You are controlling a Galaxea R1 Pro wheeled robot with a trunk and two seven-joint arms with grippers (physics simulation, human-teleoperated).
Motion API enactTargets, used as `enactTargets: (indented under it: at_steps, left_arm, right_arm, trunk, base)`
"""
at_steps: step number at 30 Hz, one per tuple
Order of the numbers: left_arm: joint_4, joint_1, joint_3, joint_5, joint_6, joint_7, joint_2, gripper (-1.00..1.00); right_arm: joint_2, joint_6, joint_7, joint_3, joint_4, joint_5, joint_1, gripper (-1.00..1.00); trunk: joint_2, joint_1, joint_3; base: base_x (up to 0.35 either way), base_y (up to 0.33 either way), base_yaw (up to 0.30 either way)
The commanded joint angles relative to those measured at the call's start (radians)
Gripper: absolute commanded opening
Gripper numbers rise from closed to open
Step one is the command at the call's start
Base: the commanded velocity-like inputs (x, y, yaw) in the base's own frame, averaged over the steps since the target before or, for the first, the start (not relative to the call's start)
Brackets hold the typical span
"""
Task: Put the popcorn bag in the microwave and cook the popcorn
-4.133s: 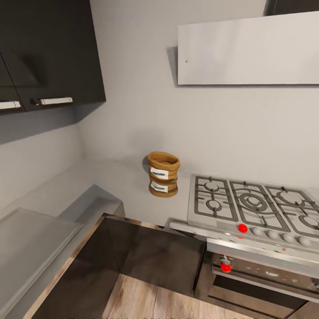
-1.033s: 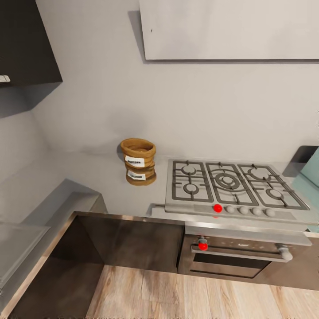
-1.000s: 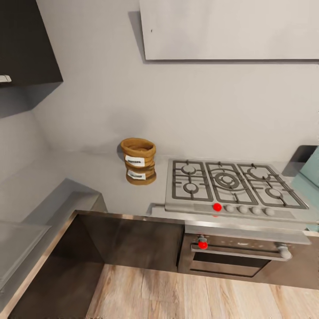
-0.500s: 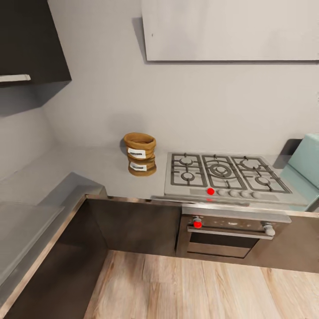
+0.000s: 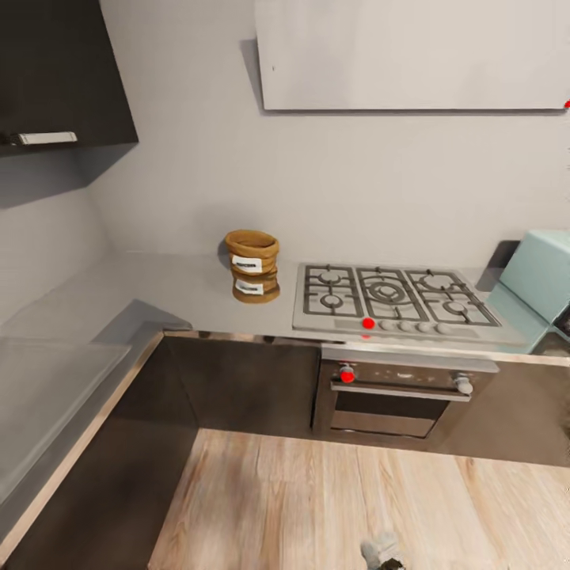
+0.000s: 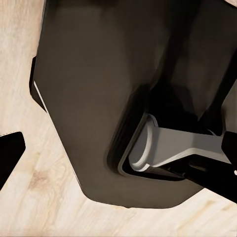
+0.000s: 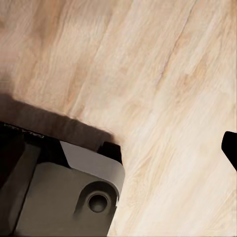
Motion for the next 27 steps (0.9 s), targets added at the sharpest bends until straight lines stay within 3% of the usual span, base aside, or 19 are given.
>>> enactTargets:
  at_steps: [1, 4, 6, 9, 13, 14, 17, 18, 20, 21, 23, 24, 26, 27]
  left_arm:
    - [-0.001, 0.000, 0.000, 0.008, 0.004, -0.004, 0.001, 1.00]
    - [-0.001, 0.000, 0.000, 0.008, 0.004, -0.004, 0.002, 1.00]
    - [-0.001, 0.000, 0.000, 0.008, 0.004, -0.004, 0.002, 1.00]
    - [-0.001, 0.000, -0.001, 0.008, 0.004, -0.004, 0.002, 1.00]
    - [-0.002, 0.000, -0.003, 0.008, 0.004, -0.004, 0.002, 1.00]
    - [-0.002, 0.000, -0.003, 0.008, 0.004, -0.004, 0.002, 1.00]
    - [-0.003, 0.000, -0.003, 0.008, 0.004, -0.004, 0.002, 1.00]
    - [-0.003, 0.000, -0.003, 0.008, 0.004, -0.004, 0.002, 1.00]
    - [-0.003, 0.000, -0.003, 0.008, 0.004, -0.004, 0.002, 1.00]
    - [-0.003, 0.000, -0.003, 0.008, 0.004, -0.004, 0.002, 1.00]
    - [-0.003, 0.000, -0.003, 0.008, 0.004, -0.004, 0.002, 1.00]
    - [-0.004, 0.000, -0.003, 0.008, 0.004, -0.004, 0.002, 1.00]
    - [-0.004, 0.000, -0.003, 0.008, 0.004, -0.004, 0.003, 1.00]
    - [-0.005, 0.000, -0.003, 0.008, 0.004, -0.004, 0.003, 1.00]
  right_arm:
    - [0.012, 0.036, 0.009, 0.020, -0.057, 0.008, 0.000, 1.00]
    - [0.062, 0.200, 0.010, 0.050, -0.257, 0.004, 0.000, 1.00]
    - [0.062, 0.317, 0.027, 0.064, -0.376, 0.002, 0.002, 1.00]
    - [0.062, 0.478, 0.088, 0.150, -0.475, 0.000, -0.007, 1.00]
    - [0.062, 0.659, 0.119, 0.200, -0.572, -0.001, -0.098, 1.00]
    - [0.062, 0.700, 0.121, 0.213, -0.590, -0.002, -0.142, 1.00]
    - [0.062, 0.700, 0.124, 0.243, -0.603, -0.005, -0.274, 1.00]
    - [0.062, 0.700, 0.123, 0.251, -0.601, -0.069, -0.405, 1.00]
    - [0.062, 0.700, 0.121, 0.254, -0.587, -0.160, -0.509, 1.00]
    - [0.062, 0.700, 0.121, 0.254, -0.566, -0.211, -0.600, 1.00]
    - [0.062, 0.700, 0.121, 0.254, -0.532, -0.225, -0.677, 1.00]
    - [0.062, 0.700, 0.121, 0.246, -0.404, -0.232, -0.837, 1.00]
    - [0.062, 0.700, 0.121, 0.235, -0.311, -0.257, -0.934, 1.00]
    - [0.062, 0.700, 0.121, 0.217, -0.243, -0.290, -1.012, 1.00]
  trunk:
    - [-0.001, 0.000, -0.001]
    - [-0.001, 0.000, -0.001]
    - [-0.001, 0.000, -0.001]
    - [-0.001, 0.000, -0.001]
    - [-0.001, 0.000, -0.001]
    - [-0.001, 0.000, -0.001]
    - [-0.001, 0.000, -0.001]
    - [-0.001, 0.000, -0.001]
    - [-0.001, 0.000, -0.001]
    - [-0.001, 0.000, -0.001]
    - [-0.001, 0.000, -0.001]
    - [-0.001, 0.000, -0.001]
    - [-0.001, 0.000, -0.001]
    - [-0.001, 0.000, -0.001]
  base:
    - [-0.227, 0.000, 0.000]
    - [-0.076, 0.000, 0.000]
    - [-0.018, 0.000, 0.000]
    - [-0.005, 0.000, 0.000]
    - [0.000, 0.000, 0.000]
    - [0.000, 0.000, 0.000]
    - [0.000, 0.000, 0.000]
    - [0.000, 0.000, 0.000]
    - [0.000, 0.000, 0.000]
    - [0.000, 0.000, 0.000]
    - [0.000, 0.000, 0.000]
    - [0.000, 0.000, 0.000]
    - [0.000, 0.000, 0.000]
    - [0.000, 0.000, 0.000]
